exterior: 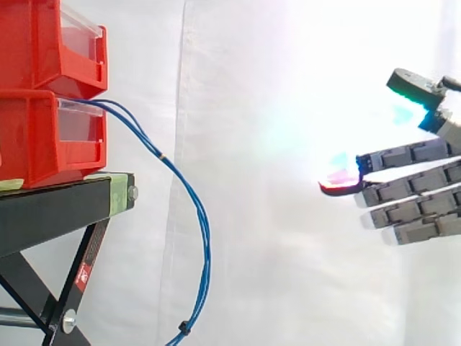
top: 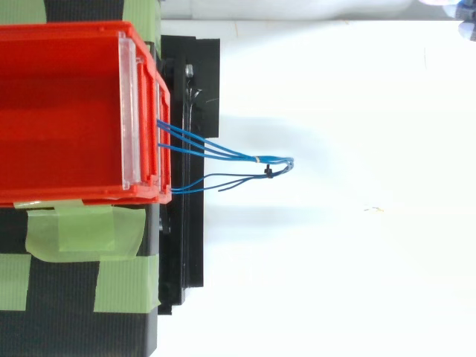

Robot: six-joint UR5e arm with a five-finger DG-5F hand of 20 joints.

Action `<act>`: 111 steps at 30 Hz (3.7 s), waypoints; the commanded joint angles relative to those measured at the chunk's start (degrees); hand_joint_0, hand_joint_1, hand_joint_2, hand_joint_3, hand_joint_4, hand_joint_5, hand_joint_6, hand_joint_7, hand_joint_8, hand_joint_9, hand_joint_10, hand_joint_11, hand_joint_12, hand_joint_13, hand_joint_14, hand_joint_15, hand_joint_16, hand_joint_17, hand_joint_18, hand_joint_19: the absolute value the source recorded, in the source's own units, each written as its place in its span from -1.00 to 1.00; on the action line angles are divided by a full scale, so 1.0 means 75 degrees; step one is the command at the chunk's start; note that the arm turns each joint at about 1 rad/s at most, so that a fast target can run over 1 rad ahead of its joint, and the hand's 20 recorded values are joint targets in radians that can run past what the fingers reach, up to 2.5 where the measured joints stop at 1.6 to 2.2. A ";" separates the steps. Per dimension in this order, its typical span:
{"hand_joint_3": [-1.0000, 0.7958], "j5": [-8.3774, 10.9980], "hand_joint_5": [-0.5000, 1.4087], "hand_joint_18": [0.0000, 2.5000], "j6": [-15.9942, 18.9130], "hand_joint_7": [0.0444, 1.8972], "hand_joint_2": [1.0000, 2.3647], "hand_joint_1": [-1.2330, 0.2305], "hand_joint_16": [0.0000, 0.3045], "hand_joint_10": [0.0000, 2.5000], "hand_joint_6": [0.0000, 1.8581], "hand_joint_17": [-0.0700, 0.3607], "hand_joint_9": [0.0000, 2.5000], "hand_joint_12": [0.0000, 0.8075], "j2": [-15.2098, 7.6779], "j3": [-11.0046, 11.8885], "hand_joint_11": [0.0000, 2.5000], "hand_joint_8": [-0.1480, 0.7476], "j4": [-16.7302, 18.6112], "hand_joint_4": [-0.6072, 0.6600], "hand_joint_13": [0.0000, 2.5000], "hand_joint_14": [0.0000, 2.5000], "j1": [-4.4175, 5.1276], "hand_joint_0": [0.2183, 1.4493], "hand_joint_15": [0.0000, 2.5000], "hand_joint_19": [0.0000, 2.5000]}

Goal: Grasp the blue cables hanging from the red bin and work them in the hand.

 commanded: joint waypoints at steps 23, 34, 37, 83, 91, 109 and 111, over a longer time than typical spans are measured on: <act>-1.00 0.0416 -0.81 -1.00 0.0475 -0.30 -1.00 0.09 -0.59 -1.00 -0.99 -0.02 -0.94 -0.10 -0.3160 0.2711 -0.88 -0.03 0.2593 0.25 -1.00 -1.00 0.0702 -0.13 -0.82 -0.69; -1.00 0.0814 -0.77 -1.00 0.0757 -0.32 -1.00 0.05 -0.58 -1.00 -0.99 0.00 -0.88 -0.07 -0.3628 0.2993 -0.89 0.00 0.2593 0.28 -1.00 -1.00 0.1135 -0.13 -0.84 -0.70; -1.00 0.0967 -0.76 -1.00 0.0956 -0.32 -1.00 0.05 -0.58 -1.00 -0.99 0.00 -0.87 -0.06 -0.3910 0.2993 -0.88 0.01 0.2628 0.28 -1.00 -1.00 0.1276 -0.13 -0.83 -0.69; -0.97 0.0486 -0.67 -0.75 0.1659 -0.31 -1.00 -0.01 -0.64 -0.99 -0.99 -0.10 -0.46 0.11 -0.4496 0.3544 -0.41 0.28 0.2464 0.34 -0.59 -0.99 0.1124 -0.08 -0.67 -0.73; -0.95 0.0474 -0.64 -0.53 0.1706 -0.28 -1.00 -0.02 -0.61 -0.99 -0.99 -0.06 -0.28 0.24 -0.4496 0.3614 0.25 0.20 0.2394 0.37 -0.20 -0.98 0.1112 -0.06 -0.13 -0.57; -0.99 0.0088 -0.51 0.11 0.2854 -0.14 -1.00 -0.03 -0.64 0.71 -0.99 -0.11 -0.45 0.05 -0.4050 0.3614 0.29 0.15 0.0483 0.47 -0.27 0.94 0.1112 -0.05 0.07 0.48; -0.99 0.0088 -0.51 0.13 0.2960 -0.12 -1.00 -0.04 -0.65 0.94 -0.99 -0.12 -0.48 0.06 -0.4050 0.3614 0.32 0.14 0.0413 0.48 -0.31 1.00 0.1112 -0.06 0.08 0.54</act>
